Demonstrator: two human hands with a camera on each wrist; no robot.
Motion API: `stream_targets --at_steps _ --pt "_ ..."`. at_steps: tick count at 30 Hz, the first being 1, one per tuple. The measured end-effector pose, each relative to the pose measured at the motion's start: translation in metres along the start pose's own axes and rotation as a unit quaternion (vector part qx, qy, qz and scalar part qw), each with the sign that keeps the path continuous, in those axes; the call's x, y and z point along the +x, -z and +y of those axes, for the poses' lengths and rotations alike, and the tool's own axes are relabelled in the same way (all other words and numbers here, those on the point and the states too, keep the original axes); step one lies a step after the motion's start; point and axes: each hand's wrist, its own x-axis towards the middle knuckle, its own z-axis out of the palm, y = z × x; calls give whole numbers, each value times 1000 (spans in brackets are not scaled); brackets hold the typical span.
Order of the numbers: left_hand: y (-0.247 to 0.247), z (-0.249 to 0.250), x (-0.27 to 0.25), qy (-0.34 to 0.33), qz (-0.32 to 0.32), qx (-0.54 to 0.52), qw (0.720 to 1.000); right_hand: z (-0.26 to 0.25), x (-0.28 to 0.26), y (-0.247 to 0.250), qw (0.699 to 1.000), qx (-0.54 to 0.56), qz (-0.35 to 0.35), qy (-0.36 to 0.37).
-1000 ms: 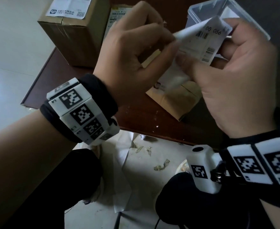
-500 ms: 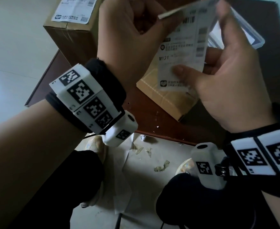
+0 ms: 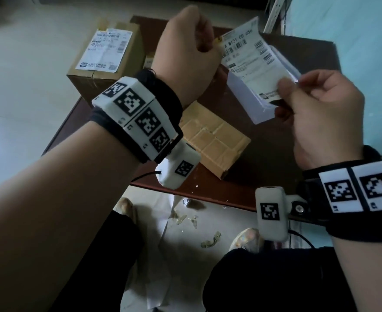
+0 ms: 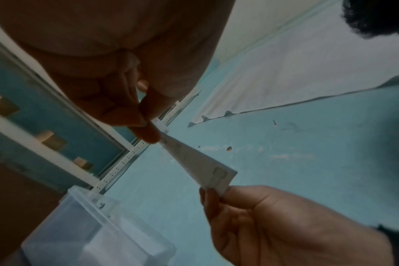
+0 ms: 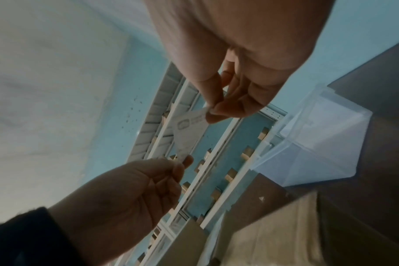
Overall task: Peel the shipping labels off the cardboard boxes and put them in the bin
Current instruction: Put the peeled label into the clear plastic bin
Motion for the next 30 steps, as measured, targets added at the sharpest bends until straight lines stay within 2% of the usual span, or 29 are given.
stream_targets --at_steps 4,9,11,16,21,30 --pt "-8 14 14 -15 -48 85 995 -7 13 8 1000 19 18 10" --pt "-26 28 33 -1 -71 82 994 -2 30 11 1000 15 12 -5" --pt "-37 32 41 -2 -85 116 990 2 37 14 1000 4 21 -2" --pt "-58 30 59 -17 -142 195 970 21 48 18 999 -10 31 -3" --pt "-74 16 68 4 -226 227 947 43 62 15 999 -27 23 -9" --pt "-83 2 78 35 -288 276 916 64 73 9 995 -86 38 22"
